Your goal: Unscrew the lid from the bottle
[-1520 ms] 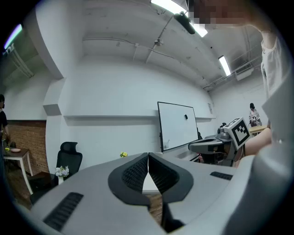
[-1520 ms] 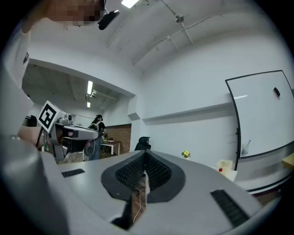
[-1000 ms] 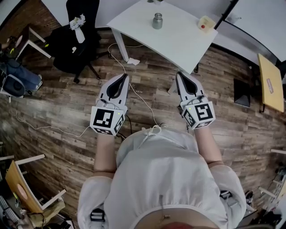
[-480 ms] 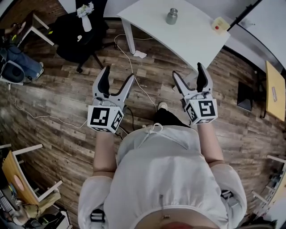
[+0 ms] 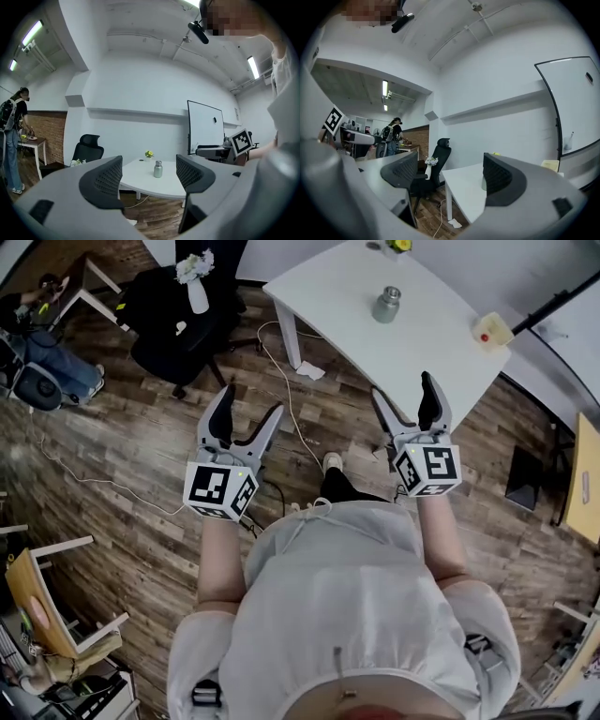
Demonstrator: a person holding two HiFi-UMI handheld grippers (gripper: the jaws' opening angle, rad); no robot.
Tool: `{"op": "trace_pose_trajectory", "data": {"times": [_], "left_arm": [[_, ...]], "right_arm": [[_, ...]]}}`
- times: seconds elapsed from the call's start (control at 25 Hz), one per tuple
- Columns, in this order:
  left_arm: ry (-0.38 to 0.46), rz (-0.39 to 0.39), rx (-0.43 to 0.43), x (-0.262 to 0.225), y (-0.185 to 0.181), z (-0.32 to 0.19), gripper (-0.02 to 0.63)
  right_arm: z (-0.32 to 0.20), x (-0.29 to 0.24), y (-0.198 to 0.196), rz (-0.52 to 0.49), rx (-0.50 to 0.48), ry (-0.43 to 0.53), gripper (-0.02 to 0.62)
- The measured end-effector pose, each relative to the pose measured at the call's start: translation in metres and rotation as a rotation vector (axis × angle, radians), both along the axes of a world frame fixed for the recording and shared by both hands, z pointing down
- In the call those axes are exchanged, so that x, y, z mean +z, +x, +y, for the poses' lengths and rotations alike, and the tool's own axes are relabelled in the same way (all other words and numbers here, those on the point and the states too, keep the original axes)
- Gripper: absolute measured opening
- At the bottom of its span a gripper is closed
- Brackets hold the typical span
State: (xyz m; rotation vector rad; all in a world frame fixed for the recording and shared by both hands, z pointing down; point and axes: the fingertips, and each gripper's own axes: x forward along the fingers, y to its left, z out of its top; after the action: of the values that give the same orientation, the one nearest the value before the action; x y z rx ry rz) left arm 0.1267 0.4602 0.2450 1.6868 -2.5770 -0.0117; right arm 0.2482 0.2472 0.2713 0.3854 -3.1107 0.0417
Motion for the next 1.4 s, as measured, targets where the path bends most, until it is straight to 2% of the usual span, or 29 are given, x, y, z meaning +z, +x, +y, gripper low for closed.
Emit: {"op": "trace_pose_trajectory", "data": {"times": [0.28, 0.48, 0.6, 0.84, 1.16, 1.32, 1.4], "left_arm": [[0.001, -0.040, 0.023, -0.004, -0.078, -0.101, 0.359], [-0.039, -0.065, 0.116, 0.010, -0.107, -0.175, 0.359], [-0.075, -0.047, 0.173, 0.025, -0.122, -0.213, 0.359], [-0.177, -0.034, 0.394, 0.060, -0.130, -0.288, 0.359], [-0.169, -0.053, 0.689, 0.078, -0.156, -0.391, 0.359], [-0.188, -0.059, 0.859, 0.092, -0.166, -0.433, 0.359], [-0.225, -0.045, 0.949, 0.108, -0.166, -0.446, 0.359]], "right_arm": [[-0.107, 0.002, -0.074, 0.010, 0.012, -0.009, 0.428], [-0.174, 0.016, -0.104, 0.046, 0.040, -0.043, 0.428], [-0.201, 0.026, -0.117, 0.076, 0.053, -0.072, 0.426], [-0.232, 0.040, -0.119, 0.126, 0.120, -0.117, 0.411], [-0.271, 0.065, -0.143, 0.197, 0.227, -0.159, 0.407], [-0.289, 0.078, -0.156, 0.227, 0.296, -0.209, 0.405], [-0.294, 0.087, -0.163, 0.245, 0.322, -0.236, 0.403]]}}
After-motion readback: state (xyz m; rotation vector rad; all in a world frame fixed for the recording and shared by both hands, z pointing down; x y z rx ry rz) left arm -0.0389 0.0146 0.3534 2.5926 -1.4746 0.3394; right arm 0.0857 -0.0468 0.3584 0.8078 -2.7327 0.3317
